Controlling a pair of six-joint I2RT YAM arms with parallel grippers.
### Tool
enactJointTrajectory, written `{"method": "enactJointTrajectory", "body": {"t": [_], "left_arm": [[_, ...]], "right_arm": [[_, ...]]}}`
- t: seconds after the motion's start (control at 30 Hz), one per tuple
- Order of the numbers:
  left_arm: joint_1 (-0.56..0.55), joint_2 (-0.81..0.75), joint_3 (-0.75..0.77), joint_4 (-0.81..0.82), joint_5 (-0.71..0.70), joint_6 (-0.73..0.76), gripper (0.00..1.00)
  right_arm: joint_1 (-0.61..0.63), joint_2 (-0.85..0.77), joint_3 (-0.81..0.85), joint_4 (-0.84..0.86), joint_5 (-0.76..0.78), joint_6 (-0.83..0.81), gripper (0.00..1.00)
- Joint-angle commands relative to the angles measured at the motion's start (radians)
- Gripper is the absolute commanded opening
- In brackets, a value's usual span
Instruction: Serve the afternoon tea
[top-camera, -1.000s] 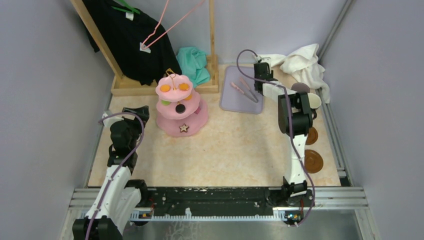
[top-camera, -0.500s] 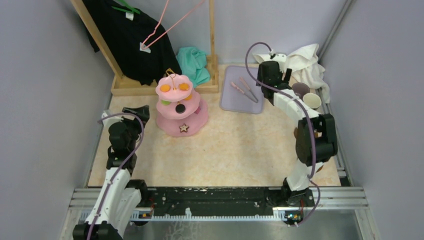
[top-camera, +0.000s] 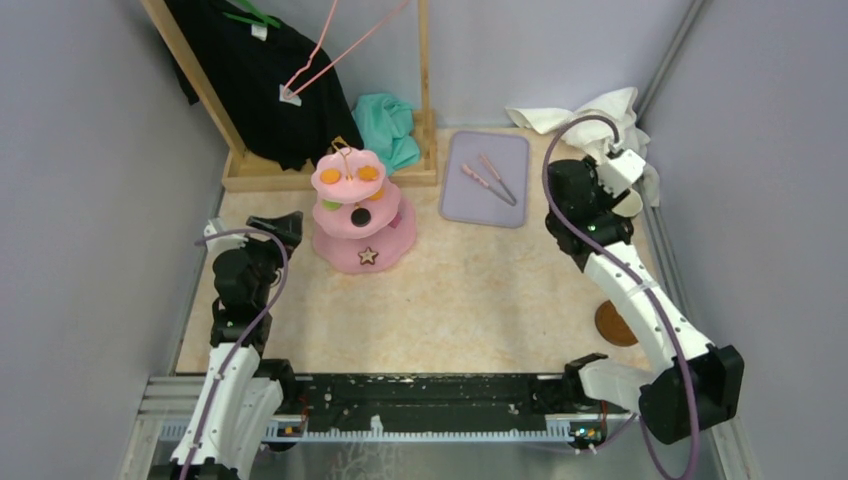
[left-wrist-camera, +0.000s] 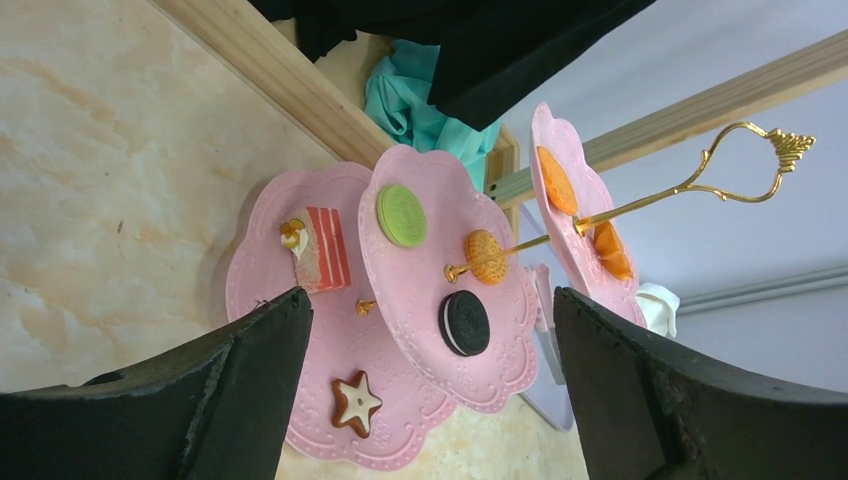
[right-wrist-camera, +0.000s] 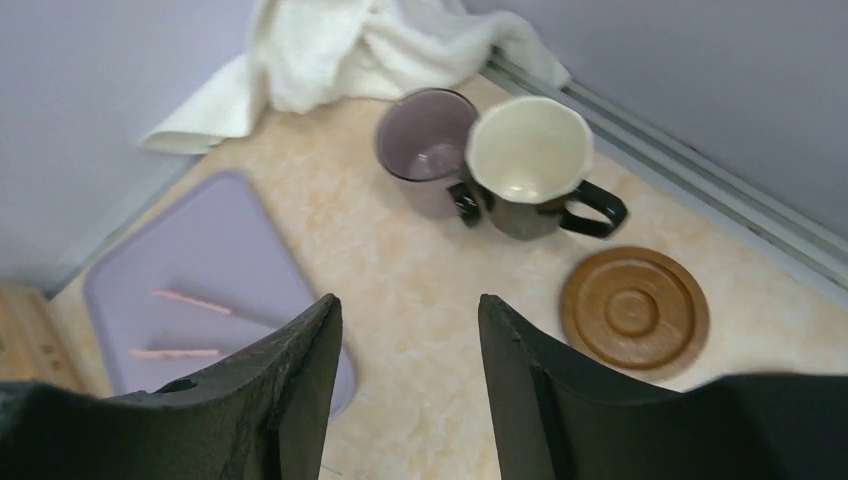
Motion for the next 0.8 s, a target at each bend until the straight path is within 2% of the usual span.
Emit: {"method": "enactJointTrajectory", "body": {"t": [0.0,0.1,0.2,0.47,0.6,0.77], "left_arm": [[-0.005,-0.008,0.032,0.004,0.04,0.023,0.95],[-0.009,-0.01,0.037,0.005,0.04,0.041,0.95],[-0.012,-0.005,0.041,0.009,0.044,0.052,0.95],[-0.013,0.003,0.033,0.023,0.061,0.047,0.95],[-0.016,0.008,0.037,0.031,0.075,0.04,0.95],[-0.019,-0.003,0.046,0.03,0.065,0.043,0.94]], "right_arm": [[-0.103,0.017,-0.01,-0.331,0.069,0.354,0.53],[-0.202,0.067,-0.029,-0.431,0.027,0.486,0.54],[-0.304,0.102,-0.069,-0.434,-0.035,0.531,0.54],[-0.582,0.083,-0.227,-0.249,-0.251,0.485,0.54],[-0.721,0.146,-0.227,-0.208,-0.347,0.465,0.54],[-0.827,0.238,-0.221,-0.156,-0.455,0.498,0.54]]}}
